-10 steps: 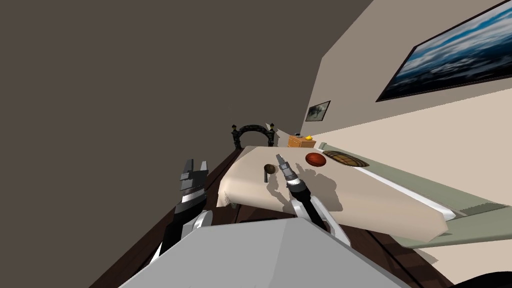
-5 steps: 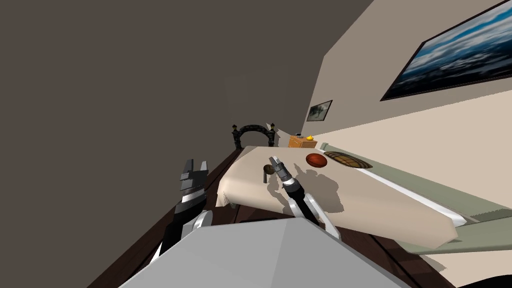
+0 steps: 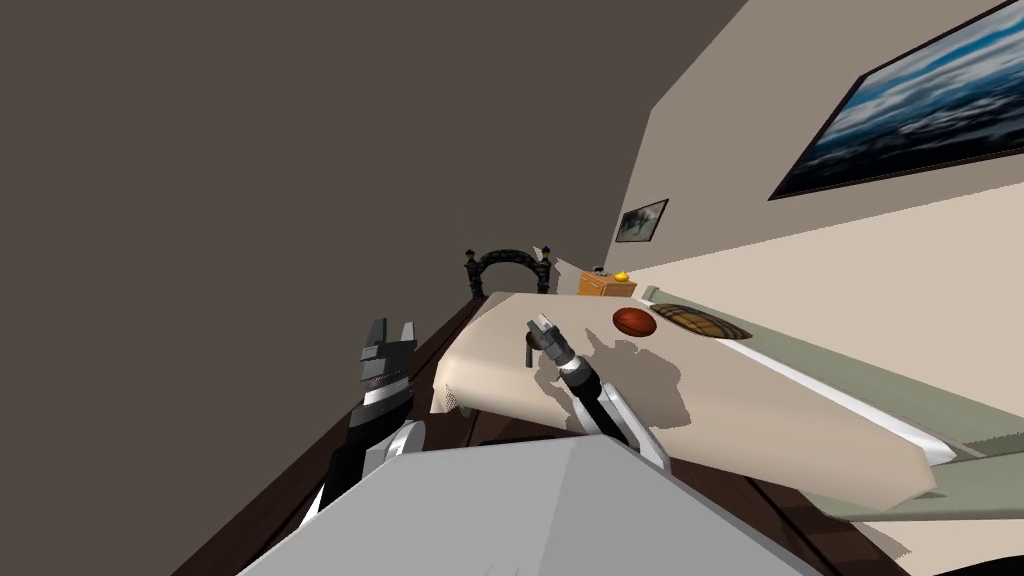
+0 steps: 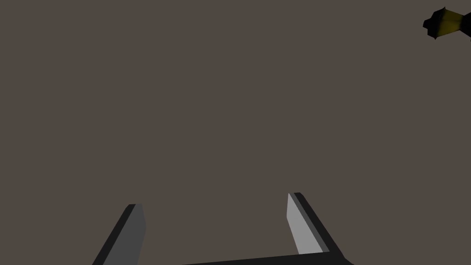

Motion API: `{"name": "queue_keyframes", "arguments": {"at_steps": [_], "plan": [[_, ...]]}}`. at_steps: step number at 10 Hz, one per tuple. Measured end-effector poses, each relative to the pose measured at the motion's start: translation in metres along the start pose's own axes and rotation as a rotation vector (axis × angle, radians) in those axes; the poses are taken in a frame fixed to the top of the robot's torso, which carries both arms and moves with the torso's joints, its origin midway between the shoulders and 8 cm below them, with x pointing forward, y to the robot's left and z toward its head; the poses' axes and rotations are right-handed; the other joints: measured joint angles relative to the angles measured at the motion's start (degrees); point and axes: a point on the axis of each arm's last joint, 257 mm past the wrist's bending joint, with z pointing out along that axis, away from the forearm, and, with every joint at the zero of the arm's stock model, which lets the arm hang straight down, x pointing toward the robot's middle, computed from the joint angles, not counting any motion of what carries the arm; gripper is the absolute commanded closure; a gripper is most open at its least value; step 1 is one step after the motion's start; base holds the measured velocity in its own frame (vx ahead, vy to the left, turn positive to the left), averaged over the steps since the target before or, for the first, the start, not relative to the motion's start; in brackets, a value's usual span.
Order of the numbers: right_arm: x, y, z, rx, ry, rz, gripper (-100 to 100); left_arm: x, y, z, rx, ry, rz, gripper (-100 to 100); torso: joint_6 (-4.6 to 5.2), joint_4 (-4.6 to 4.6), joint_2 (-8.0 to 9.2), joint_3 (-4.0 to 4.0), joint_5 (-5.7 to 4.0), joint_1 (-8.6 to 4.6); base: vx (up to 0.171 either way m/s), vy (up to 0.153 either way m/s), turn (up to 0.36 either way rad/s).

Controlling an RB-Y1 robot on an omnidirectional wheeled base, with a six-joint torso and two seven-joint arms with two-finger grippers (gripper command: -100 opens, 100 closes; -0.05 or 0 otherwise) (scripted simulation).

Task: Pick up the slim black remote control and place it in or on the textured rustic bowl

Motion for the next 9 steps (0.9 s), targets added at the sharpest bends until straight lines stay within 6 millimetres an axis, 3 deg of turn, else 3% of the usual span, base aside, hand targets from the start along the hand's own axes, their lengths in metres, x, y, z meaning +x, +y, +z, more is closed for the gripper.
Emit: {"name": "queue_keyframes", "arguments": {"at_steps": [9], "plan": [[0.074, 0.035, 0.008, -0.162, 0.181, -0.131, -100, 0.000, 0.000, 0.000, 0.000, 0.000, 0.000, 0, 0.00, 0.00, 0.01, 0.01, 0.00, 0.01, 0.011, -0.034, 0.035]]}}
